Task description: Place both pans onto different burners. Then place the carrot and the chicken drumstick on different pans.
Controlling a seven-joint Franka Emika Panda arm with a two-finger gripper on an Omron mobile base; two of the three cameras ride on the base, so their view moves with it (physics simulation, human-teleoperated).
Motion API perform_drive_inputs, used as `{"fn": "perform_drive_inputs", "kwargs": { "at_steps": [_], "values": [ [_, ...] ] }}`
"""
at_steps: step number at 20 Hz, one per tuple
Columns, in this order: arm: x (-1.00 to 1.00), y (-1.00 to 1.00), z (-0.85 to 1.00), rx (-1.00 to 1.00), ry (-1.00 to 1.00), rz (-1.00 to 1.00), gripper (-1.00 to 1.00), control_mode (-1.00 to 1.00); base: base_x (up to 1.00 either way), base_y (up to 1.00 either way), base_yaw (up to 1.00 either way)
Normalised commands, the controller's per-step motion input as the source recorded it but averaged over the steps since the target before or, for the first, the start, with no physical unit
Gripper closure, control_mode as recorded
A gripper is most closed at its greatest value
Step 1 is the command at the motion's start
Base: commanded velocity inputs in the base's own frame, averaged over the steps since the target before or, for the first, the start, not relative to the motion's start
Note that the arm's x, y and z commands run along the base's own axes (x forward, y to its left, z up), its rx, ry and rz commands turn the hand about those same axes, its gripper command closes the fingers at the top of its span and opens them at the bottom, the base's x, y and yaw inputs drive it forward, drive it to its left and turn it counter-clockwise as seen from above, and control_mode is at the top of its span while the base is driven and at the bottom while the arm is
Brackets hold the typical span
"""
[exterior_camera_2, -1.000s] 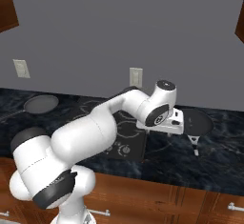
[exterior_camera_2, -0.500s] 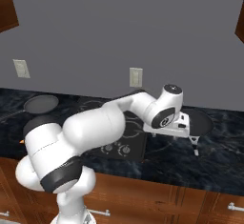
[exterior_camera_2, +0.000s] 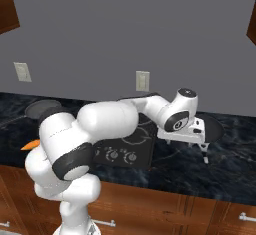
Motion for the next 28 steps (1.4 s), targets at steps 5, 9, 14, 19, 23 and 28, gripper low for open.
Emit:
{"fn": "perform_drive_inputs", "kwargs": {
  "at_steps": [5, 9, 14, 19, 23, 28],
  "values": [
    [0.21, -0.33, 0.00, 0.00, 0.05, 0.00, -1.00, -1.00, 0.00, 0.00, 0.00],
    [0.21, -0.31, 0.00, 0.00, 0.03, 0.00, -1.00, -1.00, 0.00, 0.00, 0.00],
    [0.16, -0.30, 0.00, 0.00, 0.01, 0.00, -1.00, -1.00, 0.00, 0.00, 0.00],
    [0.08, -0.27, 0.00, 0.00, 0.00, 0.00, -1.00, -1.00, 0.00, 0.00, 0.00],
    [0.07, -0.23, 0.00, 0.00, 0.00, 0.00, -1.00, -1.00, 0.00, 0.00, 0.00],
    [0.11, -0.13, -0.05, 0.00, 0.00, 0.00, -1.00, -1.00, 0.00, 0.00, 0.00]
  ]
}}
